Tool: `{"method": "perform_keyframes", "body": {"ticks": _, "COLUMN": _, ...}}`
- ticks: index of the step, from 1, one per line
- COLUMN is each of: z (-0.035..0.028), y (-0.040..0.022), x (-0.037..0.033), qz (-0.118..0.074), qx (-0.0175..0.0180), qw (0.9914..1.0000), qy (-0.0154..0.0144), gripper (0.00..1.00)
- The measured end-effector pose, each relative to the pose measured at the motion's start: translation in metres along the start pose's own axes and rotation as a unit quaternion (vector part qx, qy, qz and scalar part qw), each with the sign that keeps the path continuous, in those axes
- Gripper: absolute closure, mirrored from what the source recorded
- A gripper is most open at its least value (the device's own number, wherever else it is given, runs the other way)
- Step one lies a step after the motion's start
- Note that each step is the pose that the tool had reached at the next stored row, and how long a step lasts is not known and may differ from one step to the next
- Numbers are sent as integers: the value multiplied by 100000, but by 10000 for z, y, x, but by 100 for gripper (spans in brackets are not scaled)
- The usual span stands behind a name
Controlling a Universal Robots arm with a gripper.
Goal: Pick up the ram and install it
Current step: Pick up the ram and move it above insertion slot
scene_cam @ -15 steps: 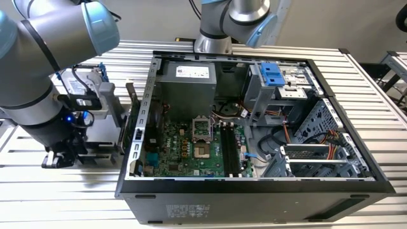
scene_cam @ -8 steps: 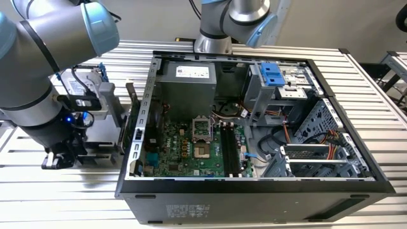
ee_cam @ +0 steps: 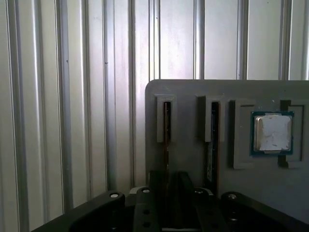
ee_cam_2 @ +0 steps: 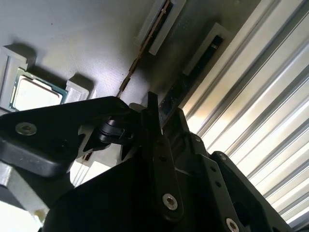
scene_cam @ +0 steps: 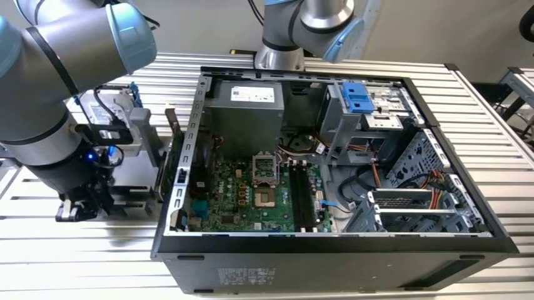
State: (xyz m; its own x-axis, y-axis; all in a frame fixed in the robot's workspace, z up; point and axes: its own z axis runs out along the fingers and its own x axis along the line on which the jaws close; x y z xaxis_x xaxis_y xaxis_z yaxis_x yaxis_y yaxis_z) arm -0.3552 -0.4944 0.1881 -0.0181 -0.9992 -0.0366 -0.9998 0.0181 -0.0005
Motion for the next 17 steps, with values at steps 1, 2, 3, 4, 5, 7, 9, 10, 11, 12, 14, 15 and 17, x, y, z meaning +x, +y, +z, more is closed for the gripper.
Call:
{"method": "perform_keyframes", "body": {"ticks": 1, "z": 0, "y": 0, "x": 0, "qz": -28, "qx": -4, "qw": 100000, "qy": 1, "gripper": 100}}
{"method": "perform_keyframes", "body": {"ticks": 2, "z": 0, "y": 0, "x": 0, "qz": -60, "qx": -3, "qw": 100000, "qy": 1, "gripper": 100}}
{"method": "perform_keyframes", "body": {"ticks": 3, "z": 0, "y": 0, "x": 0, "qz": -91, "qx": -5, "qw": 100000, "qy": 0, "gripper": 100}}
{"method": "perform_keyframes", "body": {"ticks": 4, "z": 0, "y": 0, "x": 0, "qz": -122, "qx": -3, "qw": 100000, "qy": -2, "gripper": 100}}
{"method": "perform_keyframes", "body": {"ticks": 5, "z": 0, "y": 0, "x": 0, "qz": -152, "qx": -5, "qw": 100000, "qy": -2, "gripper": 100}}
{"method": "perform_keyframes", "body": {"ticks": 7, "z": 0, "y": 0, "x": 0, "qz": -216, "qx": -8, "qw": 100000, "qy": 0, "gripper": 100}}
{"method": "perform_keyframes", "body": {"ticks": 9, "z": 0, "y": 0, "x": 0, "qz": -276, "qx": -12, "qw": 100000, "qy": -2, "gripper": 100}}
{"method": "perform_keyframes", "body": {"ticks": 10, "z": 0, "y": 0, "x": 0, "qz": -308, "qx": -12, "qw": 100000, "qy": -2, "gripper": 100}}
{"method": "perform_keyframes", "body": {"ticks": 11, "z": 0, "y": 0, "x": 0, "qz": -338, "qx": -12, "qw": 99999, "qy": -1, "gripper": 100}}
{"method": "perform_keyframes", "body": {"ticks": 12, "z": 0, "y": 0, "x": 0, "qz": -366, "qx": -13, "qw": 99999, "qy": -1, "gripper": 100}}
{"method": "perform_keyframes", "body": {"ticks": 14, "z": 0, "y": 0, "x": 0, "qz": -431, "qx": -15, "qw": 99999, "qy": 0, "gripper": 100}}
{"method": "perform_keyframes", "body": {"ticks": 15, "z": 0, "y": 0, "x": 0, "qz": -461, "qx": -19, "qw": 99999, "qy": 0, "gripper": 100}}
{"method": "perform_keyframes", "body": {"ticks": 17, "z": 0, "y": 0, "x": 0, "qz": -521, "qx": -19, "qw": 99999, "qy": 0, "gripper": 100}}
